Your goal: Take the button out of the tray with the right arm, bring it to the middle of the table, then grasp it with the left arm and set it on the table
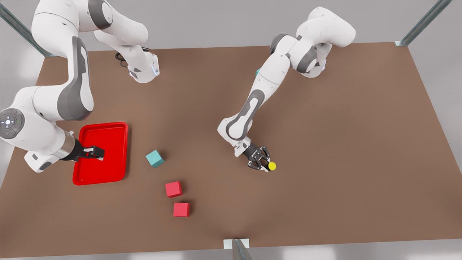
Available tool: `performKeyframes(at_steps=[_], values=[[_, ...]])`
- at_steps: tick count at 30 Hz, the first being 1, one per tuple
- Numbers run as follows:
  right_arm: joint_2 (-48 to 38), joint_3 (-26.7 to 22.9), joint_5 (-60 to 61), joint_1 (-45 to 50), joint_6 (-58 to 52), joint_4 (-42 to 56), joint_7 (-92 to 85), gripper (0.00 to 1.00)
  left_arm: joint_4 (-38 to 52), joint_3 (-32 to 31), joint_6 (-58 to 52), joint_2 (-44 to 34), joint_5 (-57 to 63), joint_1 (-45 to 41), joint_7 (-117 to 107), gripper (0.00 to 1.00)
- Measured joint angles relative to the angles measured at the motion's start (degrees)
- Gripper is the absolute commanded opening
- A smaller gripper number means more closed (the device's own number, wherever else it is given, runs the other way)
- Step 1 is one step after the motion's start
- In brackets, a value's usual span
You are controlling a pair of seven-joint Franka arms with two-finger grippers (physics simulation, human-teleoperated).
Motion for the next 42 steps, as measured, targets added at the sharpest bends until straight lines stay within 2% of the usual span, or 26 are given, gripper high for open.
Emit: performKeyframes(at_steps=[6,7,8,9,22,26,29,31,33,35,38,42], values=[[0.11,0.0,0.01,-0.02,0.55,0.05,-0.02,1.0,-0.48,0.01,-0.62,0.46,0.27,-0.3,-2.09,0.34],[0.11,0.0,0.01,0.01,0.59,0.04,-0.03,1.0,-0.49,0.01,-0.7,0.48,0.31,-0.35,-2.37,0.46],[0.11,0.0,0.02,0.05,0.62,0.05,-0.03,1.0,-0.5,0.01,-0.76,0.46,0.45,-0.43,-2.65,0.78],[0.11,0.0,0.01,0.23,0.65,0.05,-0.01,1.0,-0.51,0.02,-0.82,0.46,0.62,-0.5,-2.88,1.0],[0.12,0.0,-0.08,0.48,0.83,-0.05,0.24,1.0,-2.09,-0.07,-3.25,-2.01,1.28,-1.44,-3.71,1.0],[0.18,0.0,-0.15,0.48,0.85,-0.05,0.3,1.0,-4.37,-0.24,-4.81,-7.88,0.85,-1.31,-2.5,1.0],[0.63,0.0,-0.15,0.3,0.86,0.04,0.26,1.0,-5.73,-1.66,-6.4,-16.44,-2.2,-0.44,-0.11,1.0],[0.77,0.0,-0.13,0.2,0.86,0.09,0.22,1.0,-5.54,-5.68,-6.16,-24.81,-9.05,4.91,3.11,1.0],[0.81,0.0,-0.11,0.24,0.87,0.11,0.19,1.0,-5.53,-11.63,-5.89,-36.1,-21.84,16.35,9.28,1.0],[0.81,0.0,-0.1,0.24,0.84,0.12,0.16,1.0,-4.8,-14.11,-7.26,-42.3,-36.43,26.69,18.12,1.0],[0.75,0.0,-0.09,0.32,0.82,0.13,0.14,1.0,-3.41,-14.75,-9.91,-44.52,-53.37,35.26,31.7,1.0],[0.85,0.0,-0.09,0.24,0.81,0.08,0.09,1.0,-3.22,-14.91,-12.56,-45.05,-64.19,42.27,49.31,1.0]])
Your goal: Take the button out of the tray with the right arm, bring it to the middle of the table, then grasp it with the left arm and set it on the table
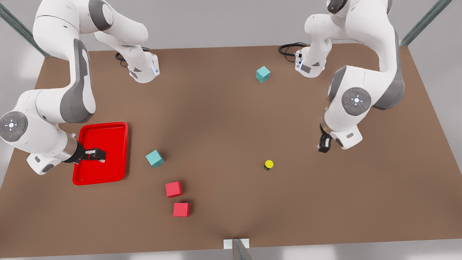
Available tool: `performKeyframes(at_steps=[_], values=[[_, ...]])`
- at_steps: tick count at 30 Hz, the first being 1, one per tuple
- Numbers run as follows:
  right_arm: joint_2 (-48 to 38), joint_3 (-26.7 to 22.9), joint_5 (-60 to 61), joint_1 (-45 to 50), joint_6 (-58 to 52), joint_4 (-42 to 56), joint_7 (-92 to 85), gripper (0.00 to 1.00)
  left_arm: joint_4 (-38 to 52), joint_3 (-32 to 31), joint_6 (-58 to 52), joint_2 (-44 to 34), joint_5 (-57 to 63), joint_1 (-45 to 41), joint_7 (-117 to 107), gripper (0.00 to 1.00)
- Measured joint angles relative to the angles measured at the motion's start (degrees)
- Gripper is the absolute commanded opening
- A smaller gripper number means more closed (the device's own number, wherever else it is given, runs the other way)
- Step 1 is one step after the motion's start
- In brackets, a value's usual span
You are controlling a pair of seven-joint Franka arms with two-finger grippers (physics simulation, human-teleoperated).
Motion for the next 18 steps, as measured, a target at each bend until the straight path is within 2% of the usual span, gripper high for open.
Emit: performKeyframes(at_steps=[2,5,18], values=[[0.13,0.0,0.0,-0.08,0.0,-0.01,-0.02,1.0,-0.32,0.12,-1.29,-2.02,-2.65,5.21,8.99,1.0],[0.55,0.0,-0.02,-0.03,0.0,0.04,-0.05,1.0,-2.45,0.06,-2.88,-6.81,-4.4,6.71,20.37,1.0],[0.64,0.02,-0.14,0.62,-0.07,0.1,-0.09,1.0,-0.58,-0.22,-4.66,-4.11,-6.03,5.22,51.62,1.0]])
